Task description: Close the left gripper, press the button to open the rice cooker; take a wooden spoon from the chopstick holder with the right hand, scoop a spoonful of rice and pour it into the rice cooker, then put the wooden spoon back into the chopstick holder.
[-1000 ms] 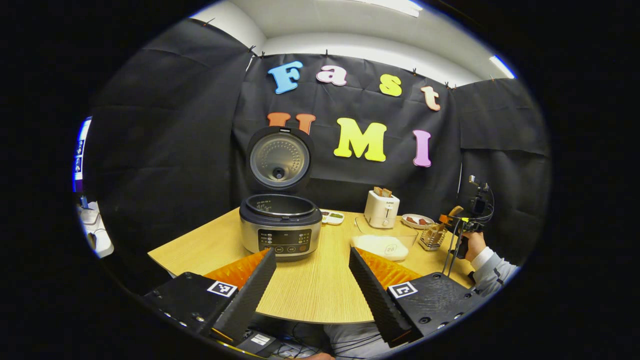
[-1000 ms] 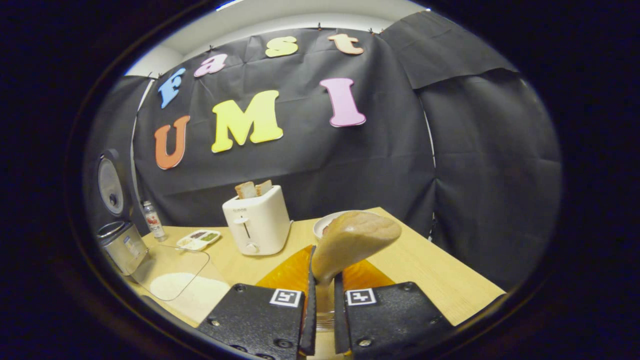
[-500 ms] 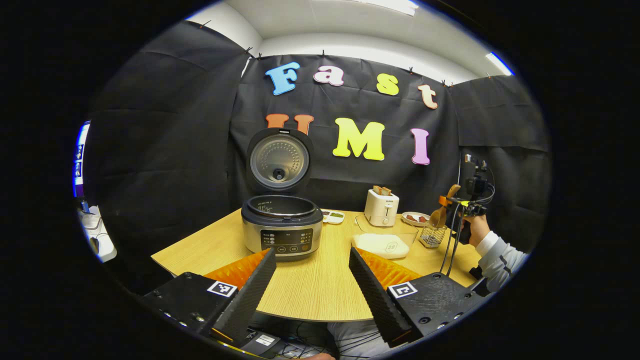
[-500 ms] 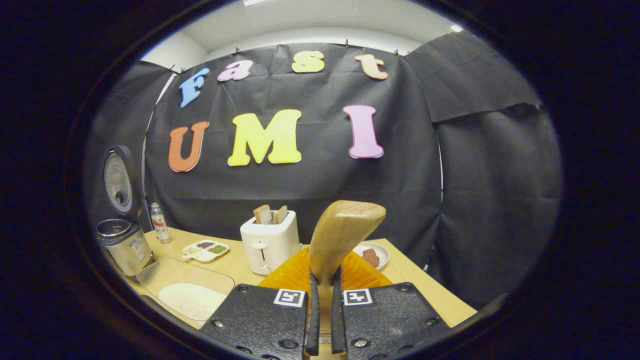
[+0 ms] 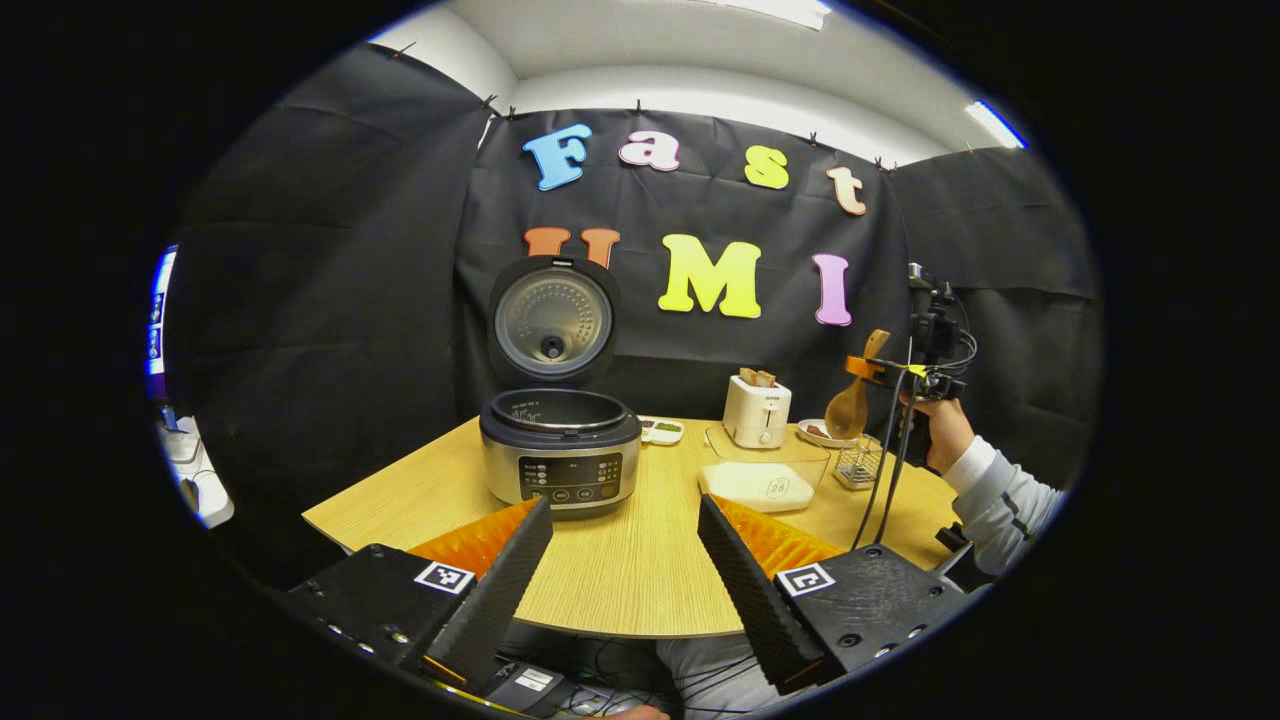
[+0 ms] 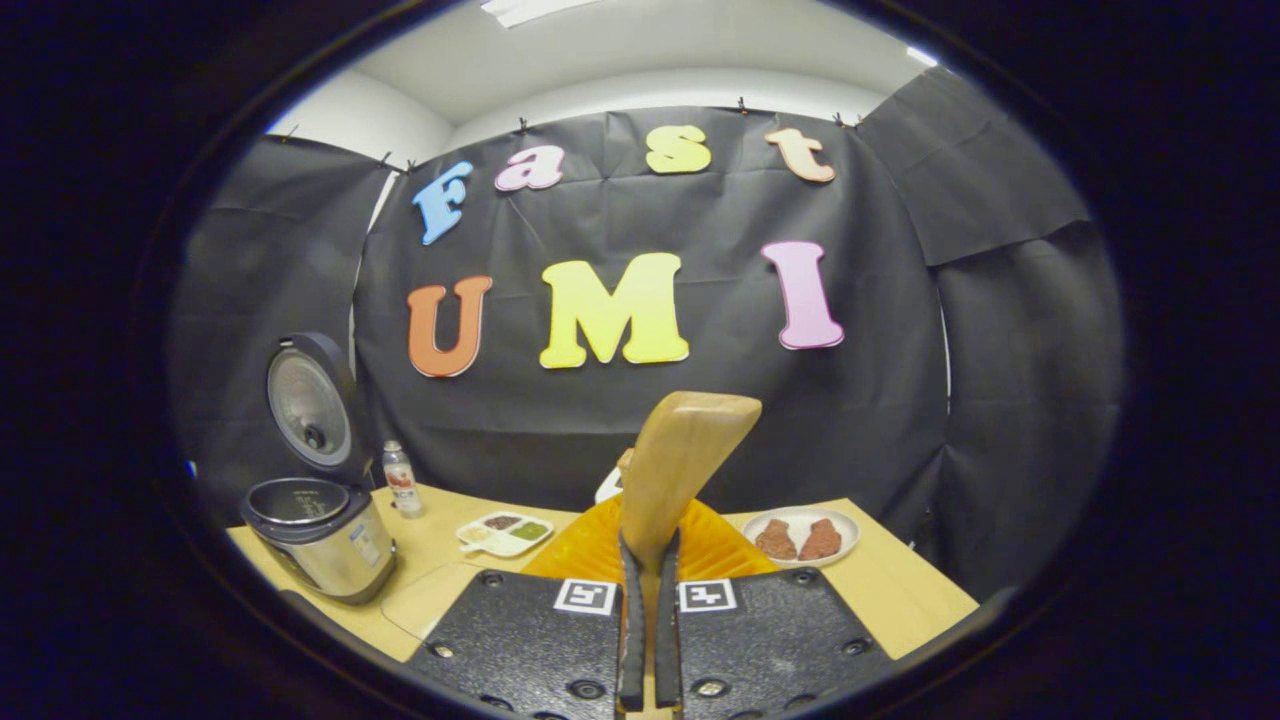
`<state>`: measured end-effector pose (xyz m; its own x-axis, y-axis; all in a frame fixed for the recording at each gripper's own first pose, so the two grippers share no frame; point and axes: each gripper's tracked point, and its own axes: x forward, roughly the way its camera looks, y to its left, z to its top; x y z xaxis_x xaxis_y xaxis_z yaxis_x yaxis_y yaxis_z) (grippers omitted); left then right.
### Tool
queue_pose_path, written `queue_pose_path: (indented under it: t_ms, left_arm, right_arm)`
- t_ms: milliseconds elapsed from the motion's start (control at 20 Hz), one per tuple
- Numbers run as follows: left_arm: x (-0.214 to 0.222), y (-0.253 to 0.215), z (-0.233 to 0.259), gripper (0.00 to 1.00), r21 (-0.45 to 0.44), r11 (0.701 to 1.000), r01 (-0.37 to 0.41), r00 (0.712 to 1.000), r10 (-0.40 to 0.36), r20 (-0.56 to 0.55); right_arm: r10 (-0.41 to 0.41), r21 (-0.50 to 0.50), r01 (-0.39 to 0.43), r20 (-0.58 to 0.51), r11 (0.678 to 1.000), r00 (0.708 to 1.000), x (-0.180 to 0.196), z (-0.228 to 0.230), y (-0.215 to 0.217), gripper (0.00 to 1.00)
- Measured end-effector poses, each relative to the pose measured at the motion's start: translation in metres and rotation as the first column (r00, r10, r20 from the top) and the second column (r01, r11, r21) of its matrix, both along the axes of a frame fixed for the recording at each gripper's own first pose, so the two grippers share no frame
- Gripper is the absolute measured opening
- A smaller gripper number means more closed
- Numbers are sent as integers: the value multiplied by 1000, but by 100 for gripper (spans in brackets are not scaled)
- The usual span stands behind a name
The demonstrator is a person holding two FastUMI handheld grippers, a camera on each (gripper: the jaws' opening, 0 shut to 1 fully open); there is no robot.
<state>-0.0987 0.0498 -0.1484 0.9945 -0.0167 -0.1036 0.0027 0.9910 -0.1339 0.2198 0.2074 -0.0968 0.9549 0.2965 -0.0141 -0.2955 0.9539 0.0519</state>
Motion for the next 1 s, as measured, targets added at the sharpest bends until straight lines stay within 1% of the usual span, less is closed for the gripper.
queue_pose_path:
  t_ms: [50,100,150,200,250,350,500,700,800,850,900,950,1000]
  left_arm:
    - [-1,1,0,95,1,1000,-1,1000,1,3]
    - [-2,2,0,95,2,1000,-8,1000,7,6]
    - [-3,5,-3,94,3,1000,-13,1000,13,5]
    - [-2,4,-4,95,4,1000,-14,1000,14,6]
    - [-2,4,-5,95,3,1000,-14,1000,14,7]
    - [2,2,-8,95,-10,1000,-7,1000,7,3]
    - [4,4,-16,95,-22,1000,-6,1000,5,-15]
    - [7,5,-24,95,-44,999,0,1000,-2,-30]
    - [7,9,-25,94,-49,999,-8,999,6,-33]
    - [8,10,-26,94,-52,999,-9,999,7,-35]
    - [6,11,-27,95,-58,998,-8,999,5,-40]
    - [7,10,-28,95,-64,998,-4,999,2,-44]
    - [7,8,-29,95,-68,998,-1,999,-2,-47]
  right_arm:
    - [12,-9,-12,-17,1000,1000,0,-10,14,10]
    - [24,-8,-24,0,1000,1000,-1,-12,24,9]
    - [12,-36,-12,15,999,1000,-2,-9,28,10]
    - [8,-41,-7,27,999,1000,2,-11,35,9]
    - [25,-43,-24,20,999,999,1,-14,44,10]
    - [47,-31,-48,-16,998,999,5,-26,59,10]
    - [29,-47,-31,-54,998,998,12,-52,65,10]
    - [14,-96,-29,-145,995,989,18,-107,71,9]
    - [16,-77,-29,-167,997,986,16,-124,72,9]
    - [31,-67,-45,-200,997,979,13,-132,78,10]
    - [65,-33,-77,-269,997,961,4,-141,86,9]
    - [122,25,-121,-326,992,937,-5,-146,99,10]
    - [162,70,-146,-378,987,912,-10,-152,107,10]
